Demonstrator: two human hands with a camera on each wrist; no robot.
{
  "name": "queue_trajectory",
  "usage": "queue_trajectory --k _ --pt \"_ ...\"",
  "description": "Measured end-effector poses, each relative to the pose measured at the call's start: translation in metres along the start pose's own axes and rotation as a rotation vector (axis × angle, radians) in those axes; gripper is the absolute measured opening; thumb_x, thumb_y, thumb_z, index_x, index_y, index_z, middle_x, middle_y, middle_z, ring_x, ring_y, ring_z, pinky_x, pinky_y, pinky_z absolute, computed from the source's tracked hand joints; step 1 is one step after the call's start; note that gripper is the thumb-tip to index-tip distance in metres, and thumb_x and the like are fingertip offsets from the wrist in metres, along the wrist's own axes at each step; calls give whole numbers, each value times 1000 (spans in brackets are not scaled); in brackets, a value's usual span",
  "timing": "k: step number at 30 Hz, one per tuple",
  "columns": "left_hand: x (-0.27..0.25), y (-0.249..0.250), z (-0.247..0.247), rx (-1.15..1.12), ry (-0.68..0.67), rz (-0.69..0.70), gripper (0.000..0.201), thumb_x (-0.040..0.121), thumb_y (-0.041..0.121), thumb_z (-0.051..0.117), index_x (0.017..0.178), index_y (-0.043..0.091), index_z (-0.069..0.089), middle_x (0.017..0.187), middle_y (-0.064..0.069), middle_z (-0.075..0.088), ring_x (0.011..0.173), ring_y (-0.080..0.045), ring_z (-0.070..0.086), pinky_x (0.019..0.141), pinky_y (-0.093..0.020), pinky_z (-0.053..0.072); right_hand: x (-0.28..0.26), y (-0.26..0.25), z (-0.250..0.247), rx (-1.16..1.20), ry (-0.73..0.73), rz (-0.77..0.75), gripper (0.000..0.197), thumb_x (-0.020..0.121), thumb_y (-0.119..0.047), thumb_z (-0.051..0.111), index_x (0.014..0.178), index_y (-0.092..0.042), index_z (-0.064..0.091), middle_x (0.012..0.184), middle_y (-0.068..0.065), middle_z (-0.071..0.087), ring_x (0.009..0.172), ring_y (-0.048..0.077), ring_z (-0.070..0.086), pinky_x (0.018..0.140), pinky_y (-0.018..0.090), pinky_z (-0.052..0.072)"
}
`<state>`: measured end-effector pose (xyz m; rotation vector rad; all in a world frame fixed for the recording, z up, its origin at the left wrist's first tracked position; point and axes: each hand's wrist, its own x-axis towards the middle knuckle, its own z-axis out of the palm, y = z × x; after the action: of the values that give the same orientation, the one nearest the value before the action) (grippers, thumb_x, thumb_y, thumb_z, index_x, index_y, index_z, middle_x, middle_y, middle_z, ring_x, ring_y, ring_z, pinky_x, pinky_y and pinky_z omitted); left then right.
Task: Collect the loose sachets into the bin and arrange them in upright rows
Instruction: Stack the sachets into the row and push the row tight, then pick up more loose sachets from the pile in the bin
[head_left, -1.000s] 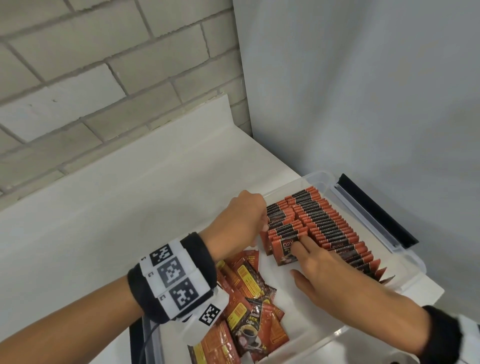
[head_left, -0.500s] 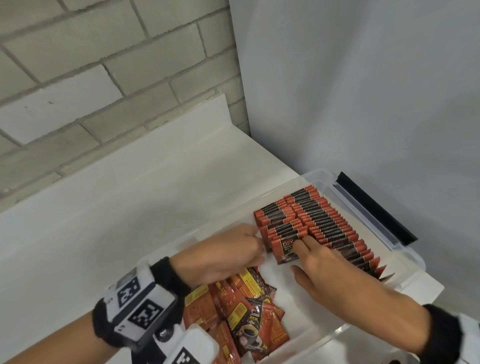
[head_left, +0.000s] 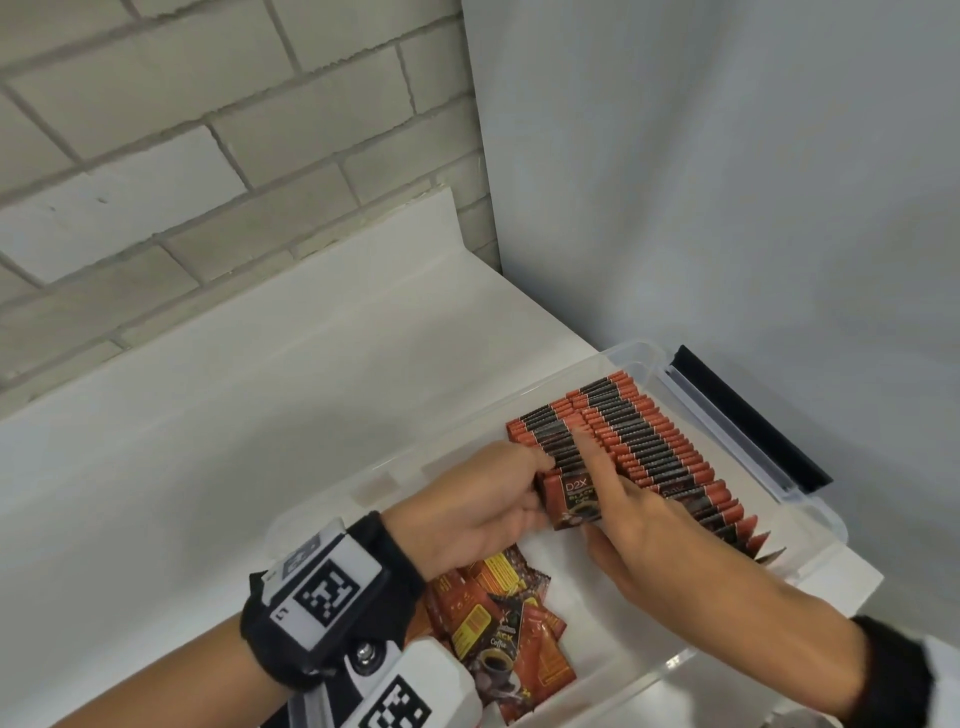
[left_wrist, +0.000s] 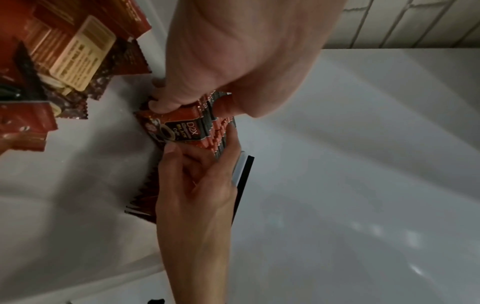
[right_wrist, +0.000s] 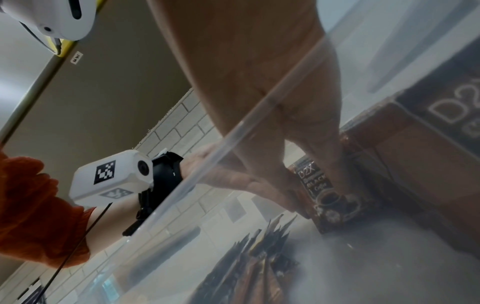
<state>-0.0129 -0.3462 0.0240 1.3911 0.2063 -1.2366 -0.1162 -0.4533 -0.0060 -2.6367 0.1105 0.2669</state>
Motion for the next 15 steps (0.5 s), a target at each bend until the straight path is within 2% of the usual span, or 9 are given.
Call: queue_trajectory --k 1,4,6,11,13,14,15 --pt "0 -1 0 2 -16 -6 31 97 -5 35 115 4 59 86 -9 72 74 -17 69 65 -25 58 0 -1 0 -34 -17 6 74 102 -23 37 148 -11 -20 133 2 45 100 15 60 89 25 49" --pt "1 -5 -3 19 -42 -23 43 86 -17 29 111 1 59 84 -6 72 74 -15 68 69 -25 57 2 -1 -2 -164 -66 2 71 103 -25 33 148 -5 -19 145 3 35 114 16 55 97 23 42" --pt "1 -6 -5 39 -37 -26 45 82 -20 27 106 2 59 75 -3 70 67 -12 67 69 -25 56 3 -4 -5 -180 -87 -5 70 104 -25 32 148 -6 -18 146 1 33 116 15 54 98 22 42" --pt "2 -7 -3 21 -20 -44 42 81 -20 25 99 -1 57 65 -4 65 78 -17 61 54 -22 55 2 -3 -4 -205 -108 -2 70 104 -23 32 147 -7 -21 145 3 35 113 15 56 98 24 44" --pt "2 -8 -3 0 -16 -45 44 81 -21 26 104 -1 58 76 -6 69 84 -19 62 56 -22 56 1 -3 -4 -154 -94 13 73 103 -22 34 147 -8 -23 143 4 36 109 15 58 96 26 46" --pt "1 -9 -3 -15 -17 -42 47 80 -22 26 109 -1 57 88 -9 69 90 -21 63 58 -23 56 -1 -4 -5 -116 -90 23 73 102 -21 36 149 -9 -19 141 4 39 106 15 59 94 27 47" --pt "2 -10 -2 -31 -18 -40 50 81 -22 27 115 0 56 98 -12 68 96 -22 62 60 -24 57 -2 -5 -6 -76 -91 27 68 101 -20 39 149 -10 -9 136 3 43 102 15 61 90 27 49"
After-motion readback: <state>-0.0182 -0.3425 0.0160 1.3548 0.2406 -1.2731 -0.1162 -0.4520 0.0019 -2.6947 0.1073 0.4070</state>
